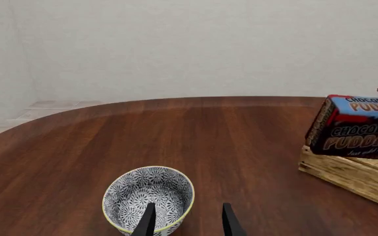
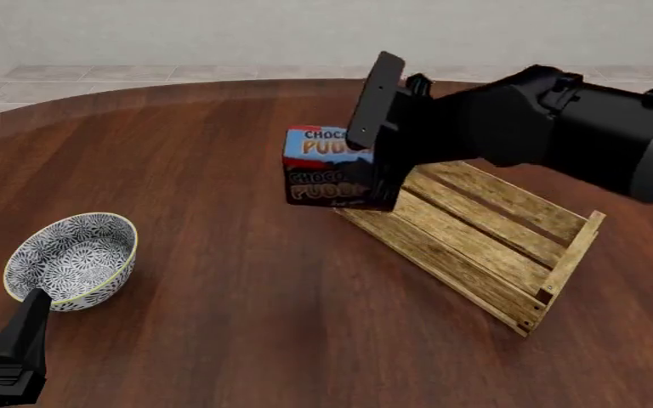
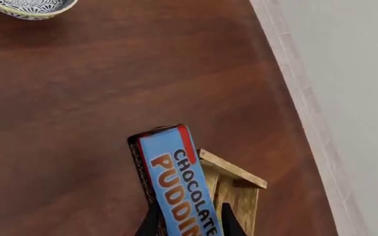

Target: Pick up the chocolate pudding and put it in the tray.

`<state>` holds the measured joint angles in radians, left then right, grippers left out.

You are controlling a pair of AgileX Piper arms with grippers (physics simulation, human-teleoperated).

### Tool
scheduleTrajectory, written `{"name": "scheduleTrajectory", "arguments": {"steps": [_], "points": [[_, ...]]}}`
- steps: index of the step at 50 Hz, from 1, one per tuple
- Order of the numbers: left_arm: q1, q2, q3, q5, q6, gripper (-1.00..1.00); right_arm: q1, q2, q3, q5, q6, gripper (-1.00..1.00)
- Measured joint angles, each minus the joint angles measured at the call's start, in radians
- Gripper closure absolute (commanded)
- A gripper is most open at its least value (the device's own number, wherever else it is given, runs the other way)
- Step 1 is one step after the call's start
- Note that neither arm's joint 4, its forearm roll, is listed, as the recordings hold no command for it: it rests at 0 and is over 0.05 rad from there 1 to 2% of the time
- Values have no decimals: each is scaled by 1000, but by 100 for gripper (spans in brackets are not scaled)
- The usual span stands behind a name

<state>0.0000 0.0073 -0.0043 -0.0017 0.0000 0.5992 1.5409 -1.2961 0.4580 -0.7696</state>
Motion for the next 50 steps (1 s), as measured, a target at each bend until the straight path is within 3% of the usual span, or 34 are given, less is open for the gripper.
{"name": "scheduleTrajectory", "arguments": {"steps": [29, 50], "points": [[0, 0, 0, 0, 0, -100, -306, -157, 82, -38, -18, 100], [0, 0, 0, 0, 0, -100, -383, -174, 125, -71, 46, 100]]}}
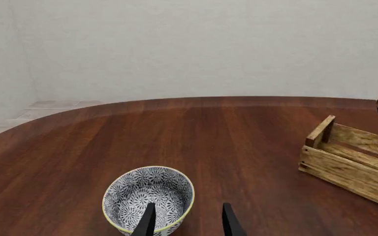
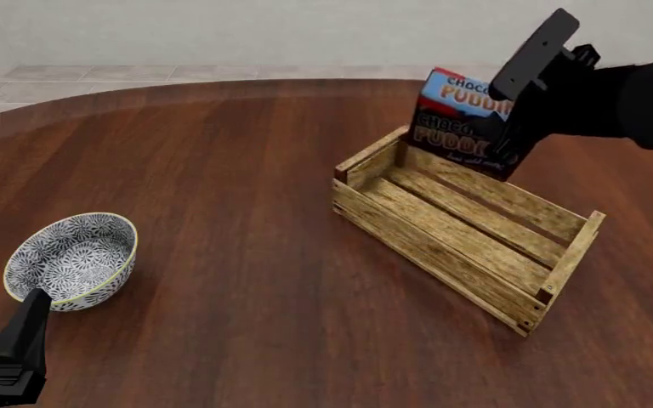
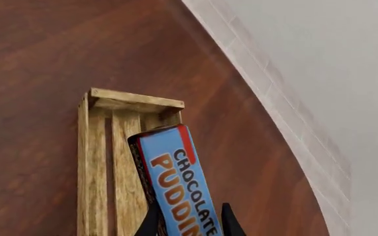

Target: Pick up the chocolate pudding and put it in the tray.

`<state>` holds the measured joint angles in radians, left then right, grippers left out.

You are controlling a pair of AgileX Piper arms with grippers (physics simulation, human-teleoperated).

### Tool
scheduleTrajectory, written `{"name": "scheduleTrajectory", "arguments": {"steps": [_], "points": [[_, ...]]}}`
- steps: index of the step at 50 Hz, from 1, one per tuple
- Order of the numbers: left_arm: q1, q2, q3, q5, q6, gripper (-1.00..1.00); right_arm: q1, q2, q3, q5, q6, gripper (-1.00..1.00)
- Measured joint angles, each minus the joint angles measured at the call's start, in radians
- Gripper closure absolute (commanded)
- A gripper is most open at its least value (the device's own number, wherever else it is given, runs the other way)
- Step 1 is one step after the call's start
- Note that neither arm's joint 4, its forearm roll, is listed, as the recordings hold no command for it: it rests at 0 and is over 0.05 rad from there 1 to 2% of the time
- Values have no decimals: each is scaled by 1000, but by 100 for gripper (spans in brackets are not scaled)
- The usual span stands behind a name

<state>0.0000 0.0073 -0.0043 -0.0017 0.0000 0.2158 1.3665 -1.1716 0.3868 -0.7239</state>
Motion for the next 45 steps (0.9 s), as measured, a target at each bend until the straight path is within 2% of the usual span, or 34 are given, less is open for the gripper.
{"name": "scheduleTrajectory", "arguments": {"steps": [23, 45], "points": [[0, 0, 0, 0, 0, -100, -49, 43, 63, -77, 58, 100], [0, 0, 0, 0, 0, -100, -80, 112, 73, -141, 120, 100]]}}
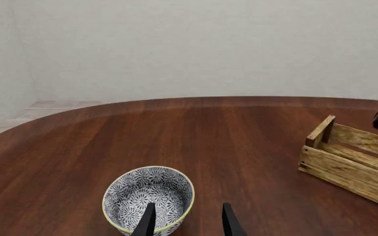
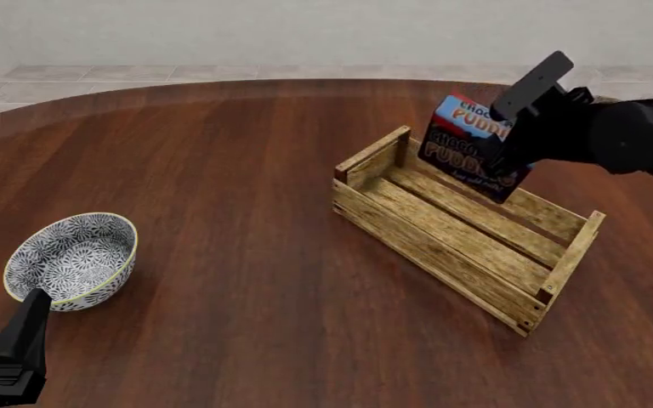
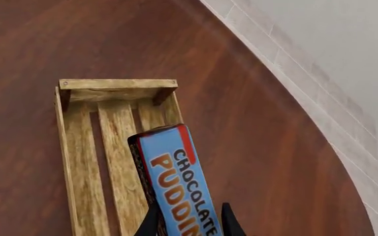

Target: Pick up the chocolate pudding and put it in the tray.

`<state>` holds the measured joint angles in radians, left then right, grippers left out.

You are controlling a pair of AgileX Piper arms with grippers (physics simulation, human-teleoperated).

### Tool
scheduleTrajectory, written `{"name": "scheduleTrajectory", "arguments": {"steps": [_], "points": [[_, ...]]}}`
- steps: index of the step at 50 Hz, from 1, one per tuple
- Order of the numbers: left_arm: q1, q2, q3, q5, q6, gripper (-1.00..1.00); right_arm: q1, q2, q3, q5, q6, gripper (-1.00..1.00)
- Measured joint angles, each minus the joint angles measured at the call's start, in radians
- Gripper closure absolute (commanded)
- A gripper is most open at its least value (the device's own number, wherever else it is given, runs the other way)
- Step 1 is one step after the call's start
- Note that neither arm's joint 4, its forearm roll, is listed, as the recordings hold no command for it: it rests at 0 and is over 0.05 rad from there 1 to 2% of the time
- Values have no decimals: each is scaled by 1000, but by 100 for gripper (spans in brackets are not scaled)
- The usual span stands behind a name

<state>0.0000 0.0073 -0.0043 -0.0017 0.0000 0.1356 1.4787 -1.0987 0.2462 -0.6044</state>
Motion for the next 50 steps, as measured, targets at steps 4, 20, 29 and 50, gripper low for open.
{"name": "scheduleTrajectory", "arguments": {"steps": [4, 20, 29, 50], "points": [[0, 0, 0, 0, 0, -100, -1, 13, -2, -5, 17, 100], [0, 0, 0, 0, 0, -100, -1, 50, 6, -26, 68, 100], [0, 0, 0, 0, 0, -100, -1, 64, 18, -39, 77, 100], [0, 0, 0, 0, 0, -100, 0, 99, 41, -71, 91, 100]]}}
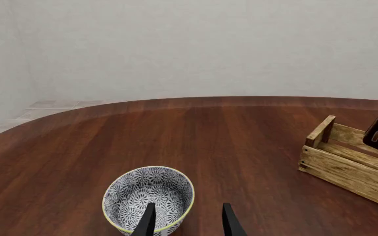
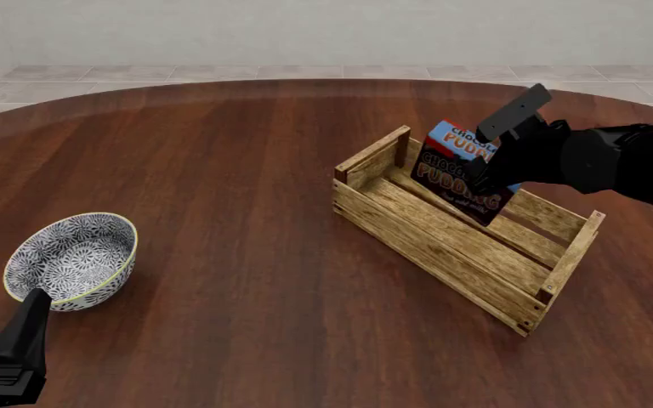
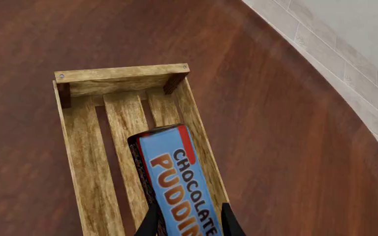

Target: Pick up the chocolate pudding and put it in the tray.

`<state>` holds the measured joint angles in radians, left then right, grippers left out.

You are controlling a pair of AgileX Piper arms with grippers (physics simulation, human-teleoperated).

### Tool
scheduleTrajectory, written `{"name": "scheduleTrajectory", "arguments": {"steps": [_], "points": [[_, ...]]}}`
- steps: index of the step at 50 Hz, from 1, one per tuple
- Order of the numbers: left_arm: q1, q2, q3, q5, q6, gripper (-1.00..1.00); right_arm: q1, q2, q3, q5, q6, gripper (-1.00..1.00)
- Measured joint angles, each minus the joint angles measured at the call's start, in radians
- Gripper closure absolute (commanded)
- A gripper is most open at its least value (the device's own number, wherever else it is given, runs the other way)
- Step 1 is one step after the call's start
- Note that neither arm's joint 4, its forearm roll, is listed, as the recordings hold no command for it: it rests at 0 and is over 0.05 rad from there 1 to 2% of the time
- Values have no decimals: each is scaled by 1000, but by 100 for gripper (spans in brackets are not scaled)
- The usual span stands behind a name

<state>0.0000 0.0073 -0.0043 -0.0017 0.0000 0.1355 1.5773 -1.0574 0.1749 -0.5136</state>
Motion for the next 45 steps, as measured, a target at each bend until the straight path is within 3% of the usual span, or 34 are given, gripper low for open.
{"name": "scheduleTrajectory", "arguments": {"steps": [45], "points": [[0, 0, 0, 0, 0, -100, 18, 86, 35, -79, 32, 100]]}}
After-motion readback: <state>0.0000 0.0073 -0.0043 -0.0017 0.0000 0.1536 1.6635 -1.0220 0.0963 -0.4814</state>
